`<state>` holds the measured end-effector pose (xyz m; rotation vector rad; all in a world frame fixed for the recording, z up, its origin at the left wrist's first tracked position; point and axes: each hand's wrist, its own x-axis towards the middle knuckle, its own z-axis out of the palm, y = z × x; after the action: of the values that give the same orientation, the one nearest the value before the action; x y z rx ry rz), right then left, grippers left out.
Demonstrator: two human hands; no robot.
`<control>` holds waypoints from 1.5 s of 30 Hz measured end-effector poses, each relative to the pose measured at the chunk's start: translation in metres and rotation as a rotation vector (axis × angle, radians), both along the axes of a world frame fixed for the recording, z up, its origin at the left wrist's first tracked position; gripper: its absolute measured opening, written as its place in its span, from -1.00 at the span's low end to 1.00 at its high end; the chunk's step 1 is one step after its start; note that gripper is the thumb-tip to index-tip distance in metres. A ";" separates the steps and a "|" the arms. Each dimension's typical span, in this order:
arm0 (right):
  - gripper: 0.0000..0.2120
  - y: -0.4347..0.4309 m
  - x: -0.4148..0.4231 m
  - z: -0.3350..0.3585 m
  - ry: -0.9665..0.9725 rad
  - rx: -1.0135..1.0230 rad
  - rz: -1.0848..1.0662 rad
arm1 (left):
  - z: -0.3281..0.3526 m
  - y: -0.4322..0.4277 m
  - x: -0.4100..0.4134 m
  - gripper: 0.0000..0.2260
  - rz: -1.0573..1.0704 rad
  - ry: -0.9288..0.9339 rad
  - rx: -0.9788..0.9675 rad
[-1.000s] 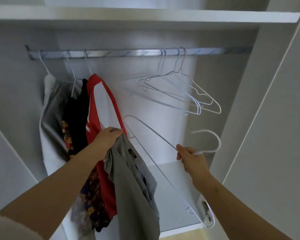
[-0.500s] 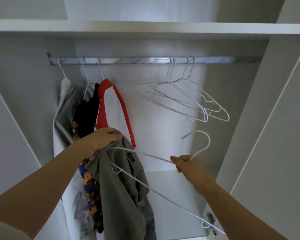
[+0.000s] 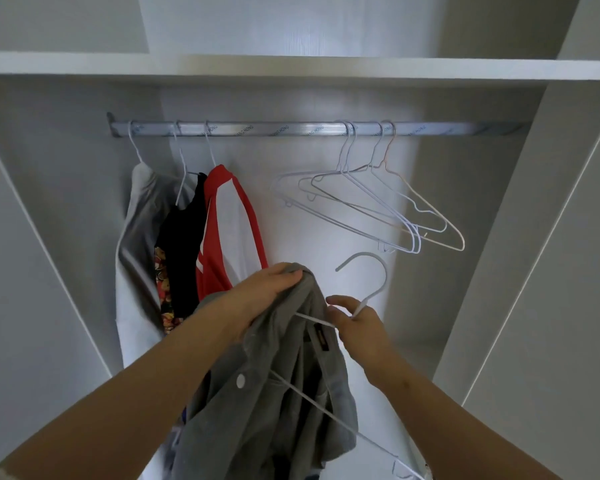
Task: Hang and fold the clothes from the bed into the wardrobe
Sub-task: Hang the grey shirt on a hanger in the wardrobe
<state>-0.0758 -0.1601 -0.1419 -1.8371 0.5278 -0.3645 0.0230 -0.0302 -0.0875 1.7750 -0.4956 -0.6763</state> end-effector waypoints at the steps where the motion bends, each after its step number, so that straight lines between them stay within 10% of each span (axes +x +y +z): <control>1: -0.81 -0.004 0.000 0.001 -0.001 0.000 -0.023 | 0.002 0.004 0.006 -0.85 0.043 -0.060 0.018; 10: -0.75 -0.033 -0.005 0.013 0.007 0.116 -0.175 | -0.004 0.029 0.043 -0.82 0.380 -0.174 0.169; 22: -0.76 -0.015 0.008 0.002 -0.009 0.148 -0.096 | -0.001 -0.018 -0.036 -0.84 -0.186 0.323 -0.153; 28: -0.67 -0.024 0.007 0.005 -0.009 0.110 -0.131 | -0.015 -0.010 0.000 -0.65 -0.230 -1.340 0.504; 41: -0.80 -0.017 -0.002 0.020 -0.585 -0.354 -0.278 | 0.001 -0.021 0.022 -0.67 0.034 -0.882 0.203; 45: -0.70 -0.020 -0.012 0.002 -0.365 -0.328 -0.006 | 0.022 -0.011 0.033 -0.79 0.192 -0.908 0.006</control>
<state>-0.0875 -0.1802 -0.1400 -2.0178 0.2289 -0.8107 0.0556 -0.0413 -0.0655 2.0433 -0.9001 0.3087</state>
